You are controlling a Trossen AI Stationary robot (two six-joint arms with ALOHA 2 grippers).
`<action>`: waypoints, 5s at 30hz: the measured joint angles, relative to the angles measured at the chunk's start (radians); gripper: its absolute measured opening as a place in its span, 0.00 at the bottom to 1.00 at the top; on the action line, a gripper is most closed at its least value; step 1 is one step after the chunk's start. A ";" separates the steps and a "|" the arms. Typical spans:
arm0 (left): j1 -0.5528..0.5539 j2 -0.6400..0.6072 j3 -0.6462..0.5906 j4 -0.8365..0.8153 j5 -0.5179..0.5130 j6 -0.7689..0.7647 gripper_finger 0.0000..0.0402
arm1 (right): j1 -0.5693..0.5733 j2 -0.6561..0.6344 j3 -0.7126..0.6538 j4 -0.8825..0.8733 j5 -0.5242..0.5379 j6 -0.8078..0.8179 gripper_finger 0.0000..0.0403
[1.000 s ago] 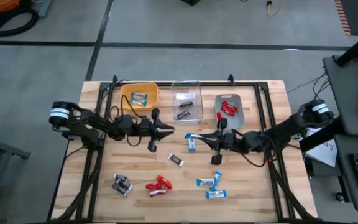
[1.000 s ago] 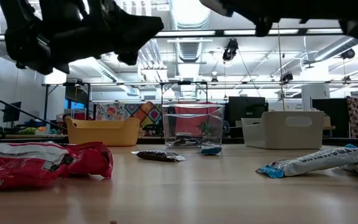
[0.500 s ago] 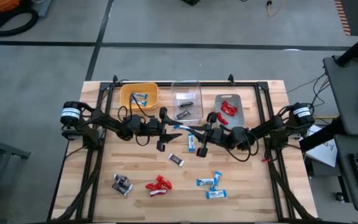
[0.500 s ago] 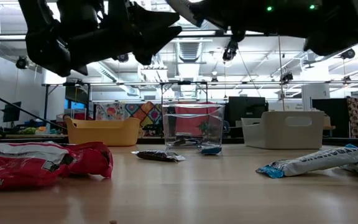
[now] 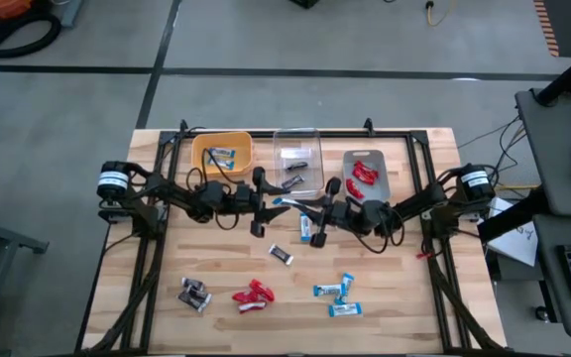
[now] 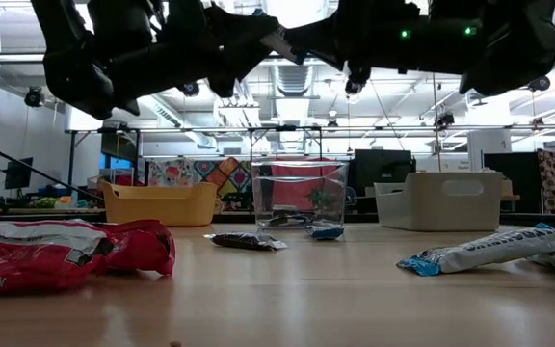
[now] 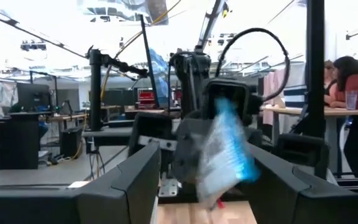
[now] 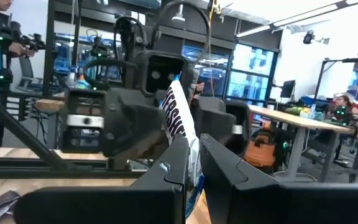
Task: Sort candy
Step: Put the white chocolate into the yellow bin, then put the brown chocolate into the transparent bin
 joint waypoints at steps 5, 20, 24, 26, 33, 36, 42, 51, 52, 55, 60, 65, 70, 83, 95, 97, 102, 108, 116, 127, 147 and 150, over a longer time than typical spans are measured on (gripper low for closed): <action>0.001 0.000 0.000 -0.002 -0.004 0.010 0.33 | 0.000 0.000 0.000 -0.008 0.001 -0.021 0.06; 0.038 -0.026 -0.001 -0.063 -0.005 0.013 0.08 | -0.004 -0.022 0.000 -0.020 0.086 -0.007 0.28; 0.075 -0.092 -0.002 -0.215 -0.005 0.007 0.08 | -0.004 -0.066 0.000 -0.103 0.188 0.009 0.35; 0.099 -0.143 -0.002 -0.315 -0.005 0.006 0.09 | -0.004 -0.093 0.000 -0.161 0.238 0.021 0.38; 0.193 -0.395 0.010 -0.815 -0.043 0.007 0.09 | -0.004 -0.165 0.000 -0.309 0.266 0.065 0.42; 0.213 -0.509 0.047 -1.099 -0.168 0.023 0.09 | -0.004 -0.180 0.000 -0.337 0.266 0.069 0.42; 0.222 -0.636 0.201 -1.717 -0.535 -0.037 0.09 | -0.004 -0.182 0.000 -0.350 0.266 0.070 0.41; 0.337 -0.601 0.292 -2.085 -0.733 -0.140 0.09 | -0.006 -0.182 0.000 -0.362 0.266 0.071 0.41; 0.359 -0.594 0.288 -2.084 -0.707 -0.134 0.09 | -0.006 -0.182 0.000 -0.362 0.266 0.071 0.41; 0.426 -0.565 0.275 -2.085 -0.675 -0.116 0.09 | -0.006 -0.182 0.000 -0.371 0.265 0.086 0.40; 0.544 -0.503 0.265 -2.085 -0.629 -0.095 0.09 | -0.006 -0.182 0.000 -0.396 0.265 0.108 0.41; 0.589 -0.436 0.264 -2.077 -0.623 -0.088 0.09 | -0.006 -0.182 0.000 -0.397 0.265 0.113 0.42; 0.591 -0.387 0.264 -2.062 -0.625 -0.087 0.10 | -0.006 -0.182 0.000 -0.401 0.265 0.112 0.41; 0.589 -0.391 0.264 -2.061 -0.629 -0.084 0.25 | -0.006 -0.182 0.000 -0.402 0.265 0.111 0.42; 0.488 -0.487 0.307 -2.115 -0.251 -0.085 0.28 | -0.006 -0.182 0.000 -0.408 0.265 0.112 0.42; 0.441 -0.510 0.307 -2.151 -0.202 -0.080 0.28 | -0.006 -0.182 0.000 -0.410 0.265 0.112 0.42; 0.283 -0.555 0.306 -2.264 -0.130 -0.058 0.28 | -0.006 -0.182 0.000 -0.410 0.265 0.104 0.42; 0.108 -0.553 0.282 -2.309 -0.131 -0.074 0.28 | -0.006 -0.182 -0.001 -0.425 0.262 0.103 0.43; 0.037 -0.485 0.263 -2.290 -0.240 -0.123 0.28 | -0.006 -0.182 -0.001 -0.463 0.256 0.104 0.43; 0.039 -0.283 0.262 -2.299 -0.326 -0.198 0.28 | -0.006 -0.183 -0.001 -0.499 0.236 0.091 0.44; 0.096 -0.045 0.267 -2.301 -0.432 -0.204 0.28 | -0.004 -0.183 -0.001 -0.520 0.200 0.098 0.44; 0.096 -0.045 0.266 -2.293 -0.433 -0.191 0.28 | -0.004 -0.183 -0.001 -0.521 0.198 0.106 0.44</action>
